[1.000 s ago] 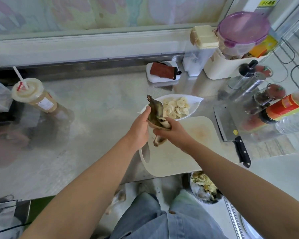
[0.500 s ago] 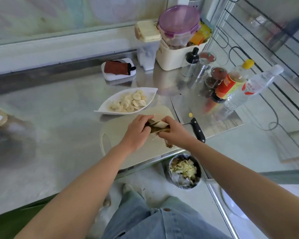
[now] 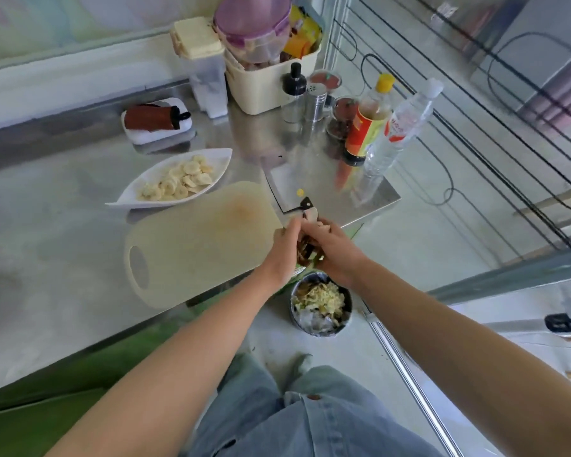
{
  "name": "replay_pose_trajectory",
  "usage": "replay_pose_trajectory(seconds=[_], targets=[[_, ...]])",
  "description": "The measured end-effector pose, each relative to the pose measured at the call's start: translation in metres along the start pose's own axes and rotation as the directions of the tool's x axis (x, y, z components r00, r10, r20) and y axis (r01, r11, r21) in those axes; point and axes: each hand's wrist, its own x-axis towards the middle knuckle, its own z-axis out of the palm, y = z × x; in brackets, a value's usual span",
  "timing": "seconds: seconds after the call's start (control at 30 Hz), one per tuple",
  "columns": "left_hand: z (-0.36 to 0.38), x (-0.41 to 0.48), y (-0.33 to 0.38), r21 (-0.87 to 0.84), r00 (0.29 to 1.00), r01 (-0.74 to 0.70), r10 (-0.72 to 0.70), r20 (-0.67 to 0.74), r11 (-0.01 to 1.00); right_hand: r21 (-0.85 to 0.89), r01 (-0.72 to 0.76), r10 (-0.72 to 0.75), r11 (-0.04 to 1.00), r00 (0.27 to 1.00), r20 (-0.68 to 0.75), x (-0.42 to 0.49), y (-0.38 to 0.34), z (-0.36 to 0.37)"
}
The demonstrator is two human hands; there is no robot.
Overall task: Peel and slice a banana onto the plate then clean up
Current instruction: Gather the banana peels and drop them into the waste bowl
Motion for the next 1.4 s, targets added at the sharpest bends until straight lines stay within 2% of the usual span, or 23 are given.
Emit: replay_pose_trajectory(seconds=[0.07, 0.13, 0.23, 0.37, 0.43, 0.63, 0.83, 0.93, 1.0, 1.17, 1.3, 1.4], targets=[[0.013, 0.010, -0.007, -0.059, 0.998, 0.065, -0.066, -0.019, 0.996, 0.071, 0.021, -0.016, 0.997, 0.997, -0.079, 0.000, 0.007, -0.012], [0.020, 0.028, -0.030, -0.028, 0.986, 0.148, -0.149, -0.072, 0.989, 0.132, 0.039, -0.020, 0.990, 0.990, -0.143, -0.001, 0.012, -0.023], [0.022, 0.073, -0.102, 0.055, 0.979, 0.196, -0.192, -0.060, 0.979, 0.211, 0.039, 0.007, 0.977, 0.977, -0.212, -0.003, 0.019, -0.041], [0.049, 0.040, -0.046, 0.192, 0.978, 0.178, -0.152, -0.144, 0.965, 0.258, 0.008, 0.058, 0.966, 0.967, -0.247, -0.008, 0.018, -0.063], [0.058, 0.021, -0.020, 0.213, 0.979, 0.192, -0.170, -0.116, 0.958, 0.261, -0.015, 0.085, 0.965, 0.962, -0.259, -0.011, 0.016, -0.071], [0.057, 0.021, -0.010, 0.118, 0.977, 0.211, -0.214, 0.012, 0.970, 0.208, -0.034, 0.113, 0.977, 0.917, -0.382, -0.010, 0.021, -0.097], [0.055, 0.039, -0.012, 0.085, 0.949, 0.313, -0.309, -0.055, 0.946, 0.208, -0.024, 0.132, 0.978, 0.844, -0.520, -0.008, 0.028, -0.121], [0.057, 0.047, -0.017, 0.110, 0.961, 0.273, -0.265, -0.078, 0.956, 0.188, -0.058, 0.159, 0.980, 0.798, -0.581, 0.001, 0.038, -0.131], [0.055, 0.052, -0.023, 0.137, 0.968, 0.244, -0.233, -0.088, 0.960, 0.144, -0.111, 0.176, 0.983, 0.785, -0.594, 0.006, 0.044, -0.135], [0.045, 0.066, -0.036, 0.151, 0.961, 0.274, -0.263, -0.088, 0.950, 0.014, -0.202, 0.166, 0.979, 0.761, -0.628, 0.029, 0.058, -0.142], [0.044, 0.071, -0.040, 0.168, 0.963, 0.267, -0.258, -0.075, 0.949, -0.013, -0.276, 0.213, 0.961, 0.769, -0.602, 0.031, 0.053, -0.135], [0.044, 0.075, -0.043, 0.199, 0.967, 0.254, -0.245, -0.067, 0.946, -0.096, -0.305, 0.190, 0.948, 0.779, -0.597, 0.031, 0.054, -0.134]])
